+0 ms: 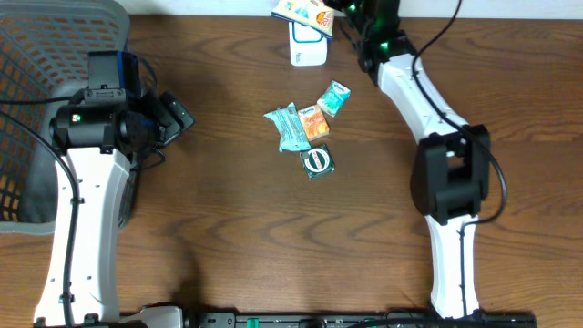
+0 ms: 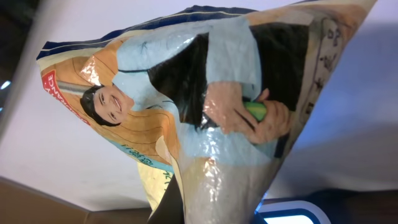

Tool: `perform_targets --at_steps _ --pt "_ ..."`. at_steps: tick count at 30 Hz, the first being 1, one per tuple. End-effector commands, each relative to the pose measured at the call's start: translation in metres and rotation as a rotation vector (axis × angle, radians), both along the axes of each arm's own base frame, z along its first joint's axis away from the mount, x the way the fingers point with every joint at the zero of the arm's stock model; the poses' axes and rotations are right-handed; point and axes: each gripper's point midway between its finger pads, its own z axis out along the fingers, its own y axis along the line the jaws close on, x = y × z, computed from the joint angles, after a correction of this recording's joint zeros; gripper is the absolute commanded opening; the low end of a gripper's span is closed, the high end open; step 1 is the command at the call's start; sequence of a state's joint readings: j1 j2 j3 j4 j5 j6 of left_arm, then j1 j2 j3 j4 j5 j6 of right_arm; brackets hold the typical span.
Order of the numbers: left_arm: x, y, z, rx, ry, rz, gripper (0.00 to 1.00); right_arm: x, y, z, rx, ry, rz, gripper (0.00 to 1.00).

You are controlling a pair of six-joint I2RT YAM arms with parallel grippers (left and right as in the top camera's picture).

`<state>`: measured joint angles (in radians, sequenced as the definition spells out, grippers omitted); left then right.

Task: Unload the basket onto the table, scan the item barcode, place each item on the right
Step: 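Lift the bag up over the top of the scanner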

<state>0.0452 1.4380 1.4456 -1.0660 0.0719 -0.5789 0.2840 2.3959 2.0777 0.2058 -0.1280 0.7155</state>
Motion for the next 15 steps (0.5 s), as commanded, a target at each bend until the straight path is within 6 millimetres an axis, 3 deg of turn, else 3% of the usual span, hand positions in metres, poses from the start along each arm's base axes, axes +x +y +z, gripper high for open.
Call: perform_targets --at_steps 1,7,11,15 --pt "0.0 0.004 -0.001 0.011 0.002 0.011 0.97 0.014 0.0 -0.022 0.081 0.041 -0.048 0.01" --pt "0.0 0.004 -0.001 0.011 0.002 0.011 0.98 0.014 0.008 -0.055 0.119 0.123 -0.015 0.01" --pt "0.0 0.004 -0.001 0.011 0.002 0.011 0.98 0.013 0.012 -0.049 0.109 0.098 0.009 0.01" --pt "0.0 0.004 -0.001 0.011 0.002 0.011 0.98 0.016 0.007 -0.029 0.134 0.033 0.05 0.01"
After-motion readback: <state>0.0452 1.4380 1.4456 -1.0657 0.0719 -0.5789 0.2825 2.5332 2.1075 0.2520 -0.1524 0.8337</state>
